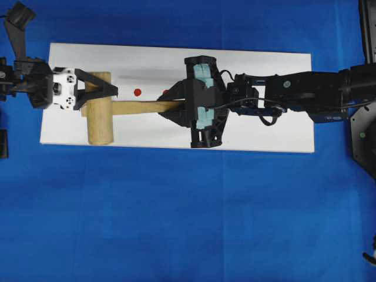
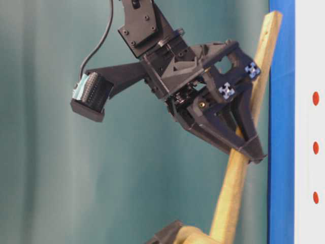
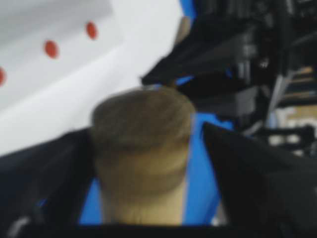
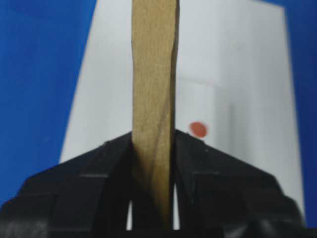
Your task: Hit the mark with a hammer.
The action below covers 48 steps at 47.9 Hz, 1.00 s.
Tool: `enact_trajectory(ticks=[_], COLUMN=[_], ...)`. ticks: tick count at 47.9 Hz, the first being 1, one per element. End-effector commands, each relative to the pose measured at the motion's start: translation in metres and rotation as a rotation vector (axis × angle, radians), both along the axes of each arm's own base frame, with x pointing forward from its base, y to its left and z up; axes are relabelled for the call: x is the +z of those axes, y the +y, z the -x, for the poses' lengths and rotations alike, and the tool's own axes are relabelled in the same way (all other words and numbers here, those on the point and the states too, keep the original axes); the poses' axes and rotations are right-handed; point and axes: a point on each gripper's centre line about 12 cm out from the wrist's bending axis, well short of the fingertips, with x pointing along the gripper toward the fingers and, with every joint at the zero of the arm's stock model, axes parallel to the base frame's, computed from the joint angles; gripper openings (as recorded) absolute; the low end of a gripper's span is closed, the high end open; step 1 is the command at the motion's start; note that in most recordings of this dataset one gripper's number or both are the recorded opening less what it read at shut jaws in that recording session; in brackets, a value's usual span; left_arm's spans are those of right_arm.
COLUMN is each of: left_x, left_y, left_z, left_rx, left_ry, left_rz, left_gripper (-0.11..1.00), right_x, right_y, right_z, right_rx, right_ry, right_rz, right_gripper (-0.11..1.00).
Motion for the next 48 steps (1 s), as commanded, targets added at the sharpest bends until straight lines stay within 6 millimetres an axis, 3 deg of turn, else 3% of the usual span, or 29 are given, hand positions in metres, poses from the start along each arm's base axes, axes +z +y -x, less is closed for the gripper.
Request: enact_trajectory(ticks=[1, 4, 18, 48], left_x=[0.011, 0.011, 0.011, 0.023], left_y=[0.002, 0.002, 0.000, -0.008], left_z=[-0.003, -0.002, 0.005, 0.062], left_rx=[0.005, 0.007, 0.003, -0.003], left_ry=[-0.041, -0.040, -0.028, -0.027], left_rz=[-0.005, -0.004, 0.004, 0.005], left_gripper=[0.84, 0.92, 0.91, 0.90], right_x=[0.013, 0.013, 0.014, 0.021], right_y=[0.002, 0.002, 0.003, 0.005], right_z=[-0.004, -0.004, 0.004, 0.064], right_rx=[0.004, 0.002, -0.003, -0.032], right_ry=[-0.039, -0.039, -0.036, -0.064], right_rz=[-0.002, -0.004, -0.012, -0.047], right_gripper=[0.08, 0.08, 0.08, 0.08])
